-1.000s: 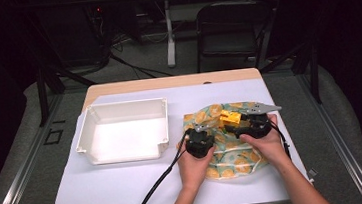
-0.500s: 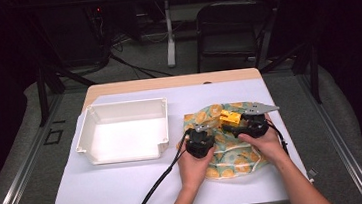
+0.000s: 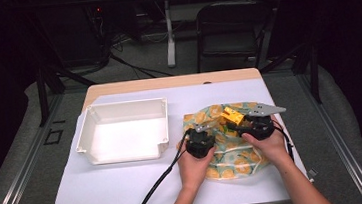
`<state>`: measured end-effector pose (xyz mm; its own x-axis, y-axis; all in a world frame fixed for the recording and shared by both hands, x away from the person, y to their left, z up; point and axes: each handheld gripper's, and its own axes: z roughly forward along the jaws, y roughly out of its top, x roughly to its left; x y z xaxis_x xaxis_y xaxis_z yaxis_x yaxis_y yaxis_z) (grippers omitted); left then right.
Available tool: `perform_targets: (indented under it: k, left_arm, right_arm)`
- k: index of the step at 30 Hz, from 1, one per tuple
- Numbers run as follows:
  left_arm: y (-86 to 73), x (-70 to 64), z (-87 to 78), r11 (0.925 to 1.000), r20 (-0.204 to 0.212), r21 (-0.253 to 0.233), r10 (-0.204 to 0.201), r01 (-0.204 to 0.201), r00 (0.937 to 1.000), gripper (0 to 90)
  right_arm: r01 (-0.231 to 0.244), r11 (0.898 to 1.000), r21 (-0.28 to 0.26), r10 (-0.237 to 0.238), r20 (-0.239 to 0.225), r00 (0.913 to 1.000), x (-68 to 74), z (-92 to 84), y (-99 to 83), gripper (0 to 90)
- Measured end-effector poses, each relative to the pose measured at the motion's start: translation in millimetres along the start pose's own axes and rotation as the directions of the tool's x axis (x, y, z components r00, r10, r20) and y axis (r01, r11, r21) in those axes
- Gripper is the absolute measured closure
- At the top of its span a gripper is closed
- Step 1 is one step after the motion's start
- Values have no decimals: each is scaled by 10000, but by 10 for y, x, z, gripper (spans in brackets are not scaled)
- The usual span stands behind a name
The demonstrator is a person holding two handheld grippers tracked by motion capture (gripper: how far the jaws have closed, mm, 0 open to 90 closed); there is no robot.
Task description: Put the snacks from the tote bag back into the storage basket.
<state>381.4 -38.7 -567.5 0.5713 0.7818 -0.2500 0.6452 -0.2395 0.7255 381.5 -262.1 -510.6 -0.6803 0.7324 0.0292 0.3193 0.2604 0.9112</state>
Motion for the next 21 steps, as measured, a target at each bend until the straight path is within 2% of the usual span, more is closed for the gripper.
perform_targets:
  k: [2,7,10,13,14,17,18,21]
  left_arm:
    - [-4,-1,3,9999,-46,-117,-42,41,10000,828]
    - [-9,4,-16,9997,-26,-248,-44,43,10000,750]
    - [-33,-12,-61,9968,-134,-798,85,-95,9999,648]
    - [-73,-39,-137,9833,-171,-1773,387,-411,9991,539]
    - [-81,-46,-160,9779,-149,-2033,469,-489,9988,498]
    - [-112,-67,-253,9556,40,-2850,791,-746,9969,366]
    - [-122,-85,-284,9485,10,-3059,864,-819,9963,315]
    - [-137,-138,-373,9404,-95,-3281,919,-900,9957,175]
  right_arm:
    - [-312,9993,-203,311,-49,9995,-2,-53,43,519]
    - [-461,9985,-310,465,95,9989,22,-127,139,519]
    - [-611,9977,-293,616,167,9980,34,-154,186,519]
    - [-724,9970,-288,733,320,9968,46,-181,220,519]
    - [-903,9953,-359,912,270,9955,55,-184,229,519]
    - [-906,9952,-363,916,273,9954,70,-210,263,519]
    - [-937,9947,-430,949,274,9951,81,-215,272,519]
    - [-915,9946,-481,925,169,9956,105,-237,303,519]
